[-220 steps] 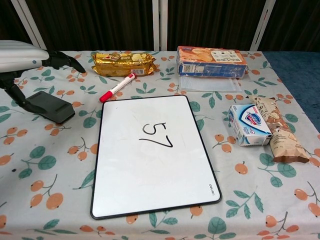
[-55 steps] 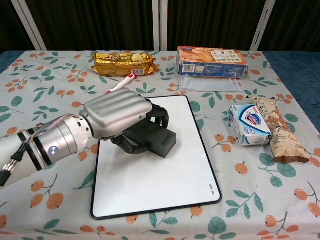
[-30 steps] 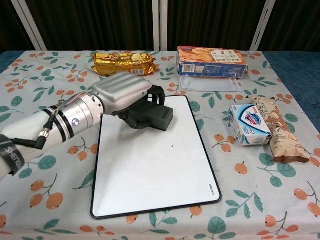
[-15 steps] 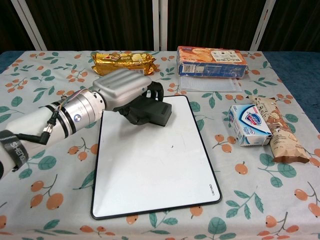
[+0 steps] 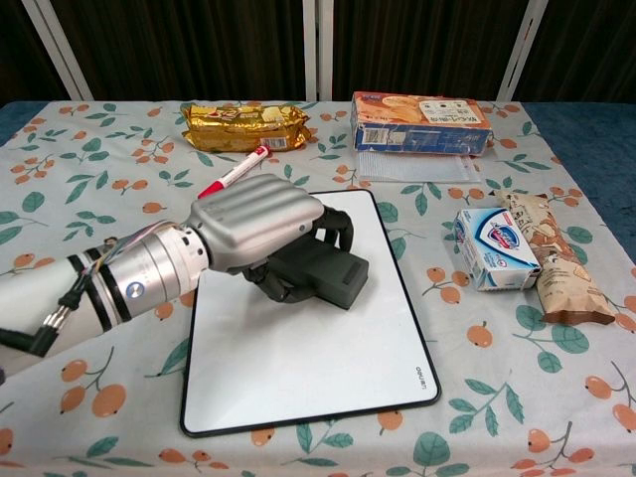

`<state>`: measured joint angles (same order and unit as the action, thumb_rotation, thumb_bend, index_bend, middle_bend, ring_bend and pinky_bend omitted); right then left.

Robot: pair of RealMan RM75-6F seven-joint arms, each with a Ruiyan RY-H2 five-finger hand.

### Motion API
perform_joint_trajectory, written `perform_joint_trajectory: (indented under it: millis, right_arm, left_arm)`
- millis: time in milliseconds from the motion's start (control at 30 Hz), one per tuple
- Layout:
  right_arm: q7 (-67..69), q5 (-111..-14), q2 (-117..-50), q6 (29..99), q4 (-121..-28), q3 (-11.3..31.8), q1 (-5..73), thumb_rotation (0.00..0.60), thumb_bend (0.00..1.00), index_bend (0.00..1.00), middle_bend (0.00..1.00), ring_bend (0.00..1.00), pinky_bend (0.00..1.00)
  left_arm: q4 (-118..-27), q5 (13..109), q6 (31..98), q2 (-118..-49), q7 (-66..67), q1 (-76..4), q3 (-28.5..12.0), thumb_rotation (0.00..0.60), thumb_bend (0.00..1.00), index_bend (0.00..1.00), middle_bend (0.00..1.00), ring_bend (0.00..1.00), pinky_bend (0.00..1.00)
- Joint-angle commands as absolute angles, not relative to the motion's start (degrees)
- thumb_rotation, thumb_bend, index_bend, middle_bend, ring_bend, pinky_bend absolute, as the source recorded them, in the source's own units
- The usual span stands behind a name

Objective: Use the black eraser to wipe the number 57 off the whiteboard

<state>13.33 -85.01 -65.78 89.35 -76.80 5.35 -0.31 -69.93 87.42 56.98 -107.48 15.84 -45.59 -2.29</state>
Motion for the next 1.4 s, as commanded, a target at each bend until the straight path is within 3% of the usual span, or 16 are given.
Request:
perform_joint_trajectory:
  millis: [33,300,533,800,1033,1400]
  right_arm:
    - [13.0,-85.2,-65.7,89.5,-77.1,5.2,-0.4,0.600,0.35,0.00,0.00,0.00,0.00]
    - [11.8,-85.8,-65.3,89.8,-78.4,5.1,-0.3,0.600,0.35,0.00,0.00,0.00,0.00]
    - [11.3,-86.2,-65.3,90.0,-78.8,5.0,-0.2,0.600,0.35,0.00,0.00,0.00,0.00]
    - [11.3,-86.3,-65.8,89.2,-78.6,4.9,0.4,0.600,0.35,0.00,0.00,0.00,0.00]
    - [10.5,-86.5,-66.4,88.5,-78.5,4.8,1.0,0.600,0.35,0.00,0.00,0.00,0.00]
    - [8.0,-87.3,-67.1,87.9,-79.7,4.3,1.7,0.600,0.35,0.00,0.00,0.00,0.00]
  left_arm:
    - [-71.3,88.4,58.0,-107.1,16.6,-44.7,-1.1,0.600,0.49,0.65,0.64,0.54,0.46]
    - [-75.4,90.9,60.6,-104.9,17.8,-43.0,1.0,0.600,0.49,0.65,0.64,0.54,0.46]
    - [-75.9,88.9,61.9,-101.8,19.6,-41.8,-1.1,0.600,0.49,0.65,0.64,0.54,0.46]
    - [-78.1,87.2,70.7,-91.9,14.5,-36.5,-3.9,0.600,0.49,0.65,0.64,0.54,0.46]
    - [-70.9,83.9,76.3,-87.5,3.1,-29.6,-3.7,0.600,0.48,0.65,0.64,0.54,0.46]
    - [-55.4,83.7,74.8,-94.6,-9.3,-25.6,-1.4,0.600,0.43,0.64,0.63,0.53,0.46]
